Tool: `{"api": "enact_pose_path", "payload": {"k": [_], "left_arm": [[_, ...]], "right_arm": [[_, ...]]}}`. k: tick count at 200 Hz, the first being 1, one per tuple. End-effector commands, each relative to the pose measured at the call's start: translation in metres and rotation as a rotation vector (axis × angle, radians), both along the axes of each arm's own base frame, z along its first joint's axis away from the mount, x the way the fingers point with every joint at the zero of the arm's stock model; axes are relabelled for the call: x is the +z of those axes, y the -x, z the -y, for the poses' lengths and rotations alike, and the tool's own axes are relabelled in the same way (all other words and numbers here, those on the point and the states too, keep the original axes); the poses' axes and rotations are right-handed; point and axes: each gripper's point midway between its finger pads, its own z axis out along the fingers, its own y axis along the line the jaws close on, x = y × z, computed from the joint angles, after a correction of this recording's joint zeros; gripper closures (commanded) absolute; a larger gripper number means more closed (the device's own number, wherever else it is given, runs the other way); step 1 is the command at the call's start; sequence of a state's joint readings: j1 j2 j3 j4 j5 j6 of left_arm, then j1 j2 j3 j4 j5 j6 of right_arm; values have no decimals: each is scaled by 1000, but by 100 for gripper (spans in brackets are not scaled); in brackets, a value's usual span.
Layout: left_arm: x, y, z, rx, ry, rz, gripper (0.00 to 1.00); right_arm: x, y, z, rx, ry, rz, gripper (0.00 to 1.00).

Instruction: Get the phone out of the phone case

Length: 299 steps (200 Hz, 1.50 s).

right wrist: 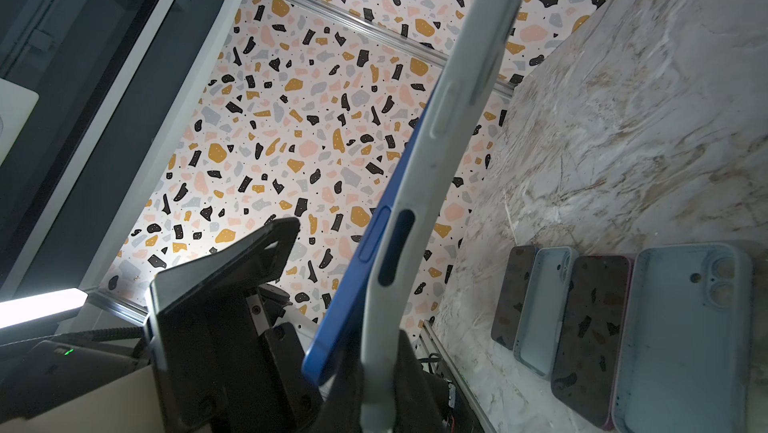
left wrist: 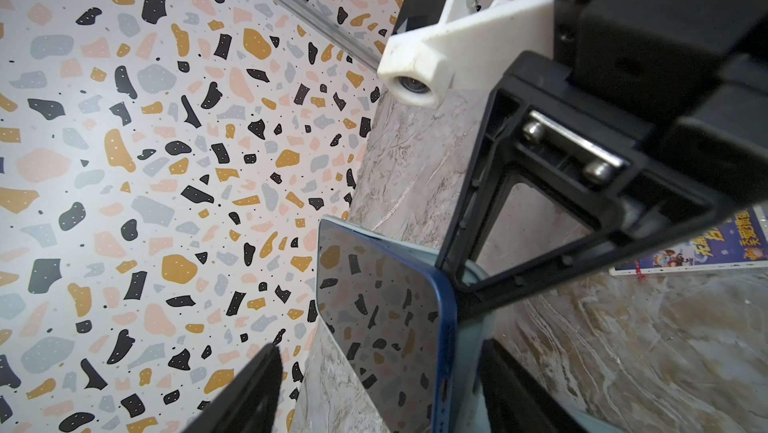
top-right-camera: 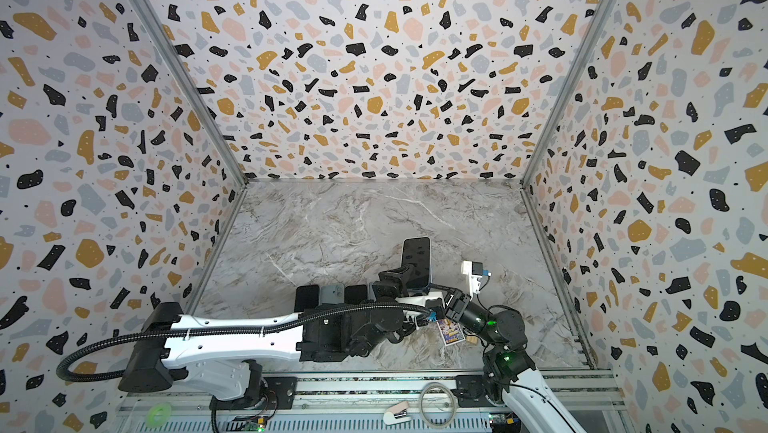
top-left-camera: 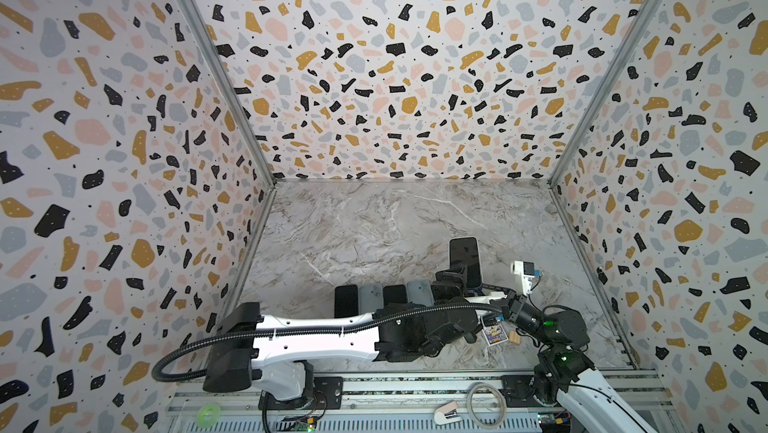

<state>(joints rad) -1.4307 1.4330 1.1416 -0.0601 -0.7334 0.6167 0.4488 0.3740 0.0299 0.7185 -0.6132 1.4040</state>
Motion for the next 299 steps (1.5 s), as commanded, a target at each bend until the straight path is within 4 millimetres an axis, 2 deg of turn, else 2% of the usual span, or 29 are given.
{"api": "enact_pose_path", "payload": {"k": [1, 92, 178, 221, 246, 299], "left_arm": [[32, -5, 3, 14, 107, 18, 24], [37, -3, 3, -2, 112, 13, 25], [23, -7, 5, 20, 64, 32, 27], [12, -12, 9, 34, 18, 49, 33], [13, -13, 11, 22, 29, 44, 36], [11, -13, 15, -6, 25, 32, 49]], "right_arm": [[19, 11, -1, 35, -14, 101, 100], [18, 11, -2, 37, -11, 101, 100], [20, 12, -1, 36, -17, 105, 100], [21, 13, -1, 36, -21, 107, 100], [22, 13, 0, 35, -24, 110, 100], [22, 14, -1, 40, -25, 108, 100]]}}
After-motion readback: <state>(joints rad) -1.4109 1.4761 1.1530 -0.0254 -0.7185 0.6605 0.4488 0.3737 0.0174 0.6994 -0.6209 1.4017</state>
